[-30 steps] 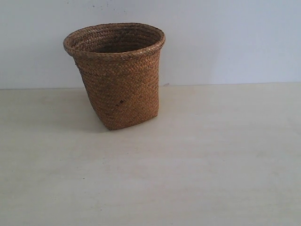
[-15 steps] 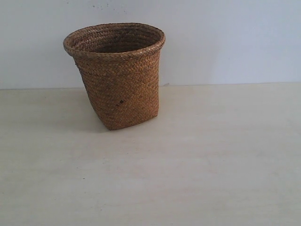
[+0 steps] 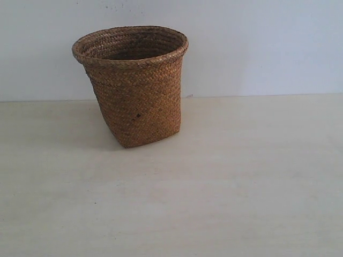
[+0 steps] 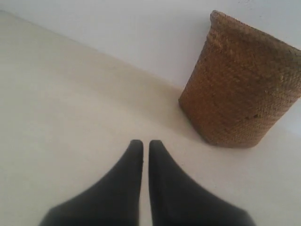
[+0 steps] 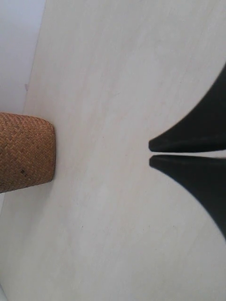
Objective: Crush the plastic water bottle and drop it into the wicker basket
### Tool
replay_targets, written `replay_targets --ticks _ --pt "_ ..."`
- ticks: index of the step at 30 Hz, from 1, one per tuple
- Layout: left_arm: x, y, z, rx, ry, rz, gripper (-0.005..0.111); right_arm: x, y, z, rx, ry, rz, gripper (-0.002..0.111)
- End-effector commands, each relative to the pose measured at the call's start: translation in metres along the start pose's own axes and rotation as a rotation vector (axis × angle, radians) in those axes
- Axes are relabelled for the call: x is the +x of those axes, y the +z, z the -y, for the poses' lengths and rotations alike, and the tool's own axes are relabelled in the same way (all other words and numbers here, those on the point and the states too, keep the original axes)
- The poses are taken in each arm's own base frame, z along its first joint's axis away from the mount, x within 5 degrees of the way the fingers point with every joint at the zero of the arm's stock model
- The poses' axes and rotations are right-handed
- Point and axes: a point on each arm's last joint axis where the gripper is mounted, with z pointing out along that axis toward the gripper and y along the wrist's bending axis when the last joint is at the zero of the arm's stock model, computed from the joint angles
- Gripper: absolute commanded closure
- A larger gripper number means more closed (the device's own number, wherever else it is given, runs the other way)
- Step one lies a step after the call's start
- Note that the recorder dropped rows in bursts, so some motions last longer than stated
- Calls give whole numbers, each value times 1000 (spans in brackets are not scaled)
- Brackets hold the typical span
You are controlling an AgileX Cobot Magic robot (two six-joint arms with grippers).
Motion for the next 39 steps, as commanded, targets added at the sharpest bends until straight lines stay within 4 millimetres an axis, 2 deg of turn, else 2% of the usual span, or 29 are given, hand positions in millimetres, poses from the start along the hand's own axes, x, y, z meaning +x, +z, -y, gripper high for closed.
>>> replay_targets --ticks 1,3,5,8,9,10,14,17,25,39 --pt "2 0 -1 -12 141 -9 103 1 0 0 0 -1 8 108" --pt "0 0 -1 -8 287 6 103 1 0 0 0 -1 8 108" --pt "1 0 2 28 317 7 103 1 0 0 0 -1 8 108" --pt "5 -1 14 154 64 -34 103 1 0 0 0 -1 8 108" --pt "5 -1 14 163 35 -40 103 1 0 0 0 -1 8 108" --pt "5 -1 14 158 59 -42 103 1 0 0 0 -1 8 108" --pt "5 -1 11 134 335 -23 103 1 0 0 0 -1 8 108" --pt "5 -1 11 135 404 -19 103 1 0 0 0 -1 8 108" --pt "6 -1 11 135 314 -30 103 -2 0 0 -5 -1 37 108" --pt "8 -1 11 131 317 -52 103 -2 0 0 -5 -1 37 108"
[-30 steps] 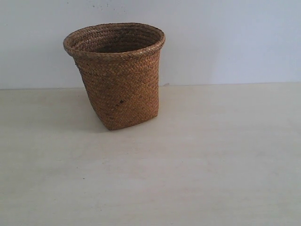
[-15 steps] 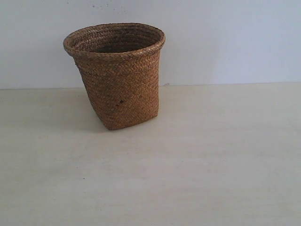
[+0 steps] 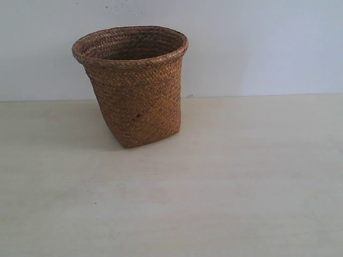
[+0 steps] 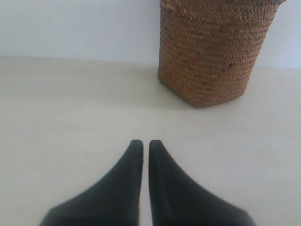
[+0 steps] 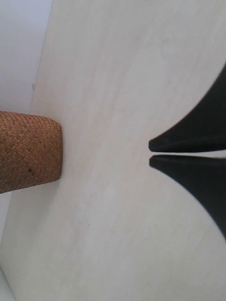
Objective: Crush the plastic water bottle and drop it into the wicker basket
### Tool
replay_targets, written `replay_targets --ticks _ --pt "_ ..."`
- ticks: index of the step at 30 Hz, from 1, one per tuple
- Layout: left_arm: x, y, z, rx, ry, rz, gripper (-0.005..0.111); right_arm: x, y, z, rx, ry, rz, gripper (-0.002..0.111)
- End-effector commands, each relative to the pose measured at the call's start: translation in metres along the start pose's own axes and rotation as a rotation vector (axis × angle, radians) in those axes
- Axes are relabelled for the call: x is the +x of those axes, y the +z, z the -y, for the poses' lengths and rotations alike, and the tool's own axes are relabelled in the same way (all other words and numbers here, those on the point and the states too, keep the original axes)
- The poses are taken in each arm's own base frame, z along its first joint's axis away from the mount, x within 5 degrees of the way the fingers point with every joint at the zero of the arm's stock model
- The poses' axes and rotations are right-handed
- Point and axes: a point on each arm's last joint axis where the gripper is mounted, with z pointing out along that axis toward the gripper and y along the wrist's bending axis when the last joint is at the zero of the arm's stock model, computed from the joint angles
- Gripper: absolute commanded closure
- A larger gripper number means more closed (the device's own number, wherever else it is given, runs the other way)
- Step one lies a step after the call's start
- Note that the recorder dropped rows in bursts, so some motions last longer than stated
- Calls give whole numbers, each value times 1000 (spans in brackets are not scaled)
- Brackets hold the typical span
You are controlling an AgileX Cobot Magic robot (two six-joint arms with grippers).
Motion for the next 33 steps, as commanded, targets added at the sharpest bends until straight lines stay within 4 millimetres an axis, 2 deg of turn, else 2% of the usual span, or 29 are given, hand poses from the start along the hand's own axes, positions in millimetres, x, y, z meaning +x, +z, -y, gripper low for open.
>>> replay_targets --ticks 1,26,33 --pt "1 0 0 -3 -14 -3 103 0 0 0 -1 -1 14 108" --pt "1 0 -4 -70 -29 6 103 0 0 0 -1 -1 14 108" --pt "1 0 -5 -87 24 3 103 0 0 0 -1 -1 14 108"
